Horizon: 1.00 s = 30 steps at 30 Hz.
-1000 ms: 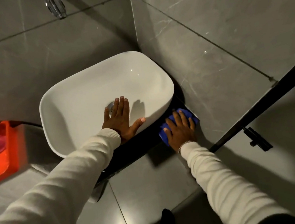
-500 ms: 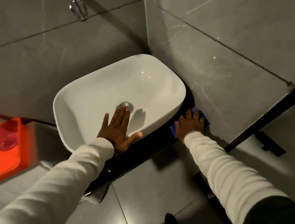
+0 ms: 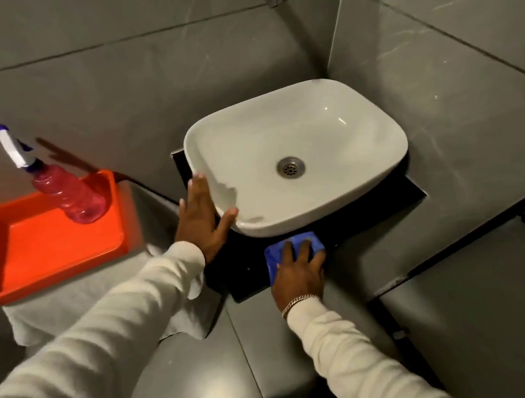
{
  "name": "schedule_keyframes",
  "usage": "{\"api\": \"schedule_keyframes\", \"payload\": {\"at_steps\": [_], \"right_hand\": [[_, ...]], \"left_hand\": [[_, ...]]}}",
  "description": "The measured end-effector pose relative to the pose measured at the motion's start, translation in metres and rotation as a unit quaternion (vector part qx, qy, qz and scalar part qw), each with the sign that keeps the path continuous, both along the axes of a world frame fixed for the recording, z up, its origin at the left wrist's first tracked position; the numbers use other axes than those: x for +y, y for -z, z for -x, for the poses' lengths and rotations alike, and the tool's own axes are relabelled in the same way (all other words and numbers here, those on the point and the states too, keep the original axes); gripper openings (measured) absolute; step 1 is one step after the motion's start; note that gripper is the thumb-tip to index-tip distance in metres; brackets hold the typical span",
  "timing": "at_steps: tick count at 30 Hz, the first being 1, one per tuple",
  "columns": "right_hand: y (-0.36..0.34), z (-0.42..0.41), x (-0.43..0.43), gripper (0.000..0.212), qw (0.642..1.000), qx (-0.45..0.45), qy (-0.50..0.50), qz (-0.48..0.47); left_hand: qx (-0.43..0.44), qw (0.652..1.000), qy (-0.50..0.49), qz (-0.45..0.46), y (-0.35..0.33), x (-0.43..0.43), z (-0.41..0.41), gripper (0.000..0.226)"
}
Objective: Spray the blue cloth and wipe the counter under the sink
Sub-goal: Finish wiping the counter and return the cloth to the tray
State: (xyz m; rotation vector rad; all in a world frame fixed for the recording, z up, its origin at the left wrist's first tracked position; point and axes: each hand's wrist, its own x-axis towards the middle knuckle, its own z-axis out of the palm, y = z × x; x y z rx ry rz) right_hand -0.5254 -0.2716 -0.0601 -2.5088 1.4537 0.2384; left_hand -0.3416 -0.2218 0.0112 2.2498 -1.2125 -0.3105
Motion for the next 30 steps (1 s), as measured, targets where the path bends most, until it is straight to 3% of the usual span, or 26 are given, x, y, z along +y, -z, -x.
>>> {"api": "schedule_keyframes", "payload": {"at_steps": [2, 5, 6, 8, 9, 10, 11, 13, 15, 17, 21, 23, 25, 26, 28, 30], "right_hand": [[0.001, -0.022, 0.033, 0.067, 0.998, 0.051, -0.035, -0.016], [-0.020, -0.049, 0.072, 0.063, 0.997, 0.058, -0.044, 0.013], [-0.036, -0.059, 0.085, 0.060, 0.997, 0.037, -0.037, 0.051], [-0.051, -0.067, 0.104, 0.056, 0.994, -0.051, -0.014, 0.099], [-0.053, -0.070, 0.112, 0.057, 0.993, -0.095, -0.004, 0.070], [-0.052, -0.080, 0.122, 0.059, 0.991, -0.132, 0.020, 0.021], [-0.047, -0.083, 0.129, 0.061, 0.984, -0.164, 0.040, -0.053], [-0.046, -0.096, 0.140, 0.062, 0.951, -0.258, 0.081, -0.148], [-0.054, -0.110, 0.143, 0.052, 0.910, -0.339, 0.107, -0.213], [-0.060, -0.128, 0.136, 0.046, 0.882, -0.390, 0.096, -0.249], [-0.062, -0.181, 0.120, 0.067, 0.910, -0.355, 0.007, -0.215], [-0.065, -0.219, 0.123, 0.072, 0.845, -0.419, 0.026, -0.332], [-0.064, -0.262, 0.128, 0.061, 0.777, -0.454, 0.033, -0.434], [-0.064, -0.287, 0.130, 0.056, 0.760, -0.453, 0.030, -0.465], [-0.056, -0.328, 0.139, 0.054, 0.753, -0.436, 0.034, -0.491], [-0.053, -0.359, 0.148, 0.063, 0.770, -0.413, 0.046, -0.485]], "left_hand": [[0.246, 0.965, -0.077, 0.053, 0.026, 0.038, 0.005, 0.086], [0.568, 0.814, -0.117, -0.034, 0.060, 0.081, 0.023, 0.070], [0.642, 0.755, -0.127, -0.048, 0.064, 0.090, 0.024, 0.070], [0.747, 0.647, -0.150, 0.016, 0.061, 0.093, 0.022, 0.067], [0.763, 0.624, -0.161, 0.048, 0.057, 0.092, 0.019, 0.061], [0.756, 0.626, -0.178, 0.067, 0.051, 0.095, 0.010, 0.050], [0.732, 0.652, -0.182, 0.073, 0.044, 0.094, 0.006, 0.035], [0.644, 0.736, -0.198, 0.072, 0.038, 0.104, -0.012, 0.004], [0.580, 0.774, -0.245, 0.067, 0.034, 0.119, -0.031, 0.017], [0.565, 0.764, -0.296, 0.097, 0.026, 0.134, -0.054, 0.031], [0.612, 0.708, -0.274, 0.222, 0.008, 0.160, -0.104, 0.036], [0.598, 0.697, -0.287, 0.273, -0.005, 0.173, -0.136, 0.033], [0.572, 0.697, -0.313, 0.299, -0.015, 0.188, -0.171, 0.031], [0.550, 0.703, -0.332, 0.305, -0.017, 0.196, -0.190, 0.030], [0.513, 0.712, -0.377, 0.296, -0.016, 0.209, -0.223, 0.030], [0.476, 0.718, -0.421, 0.284, -0.011, 0.216, -0.248, 0.034]]}}
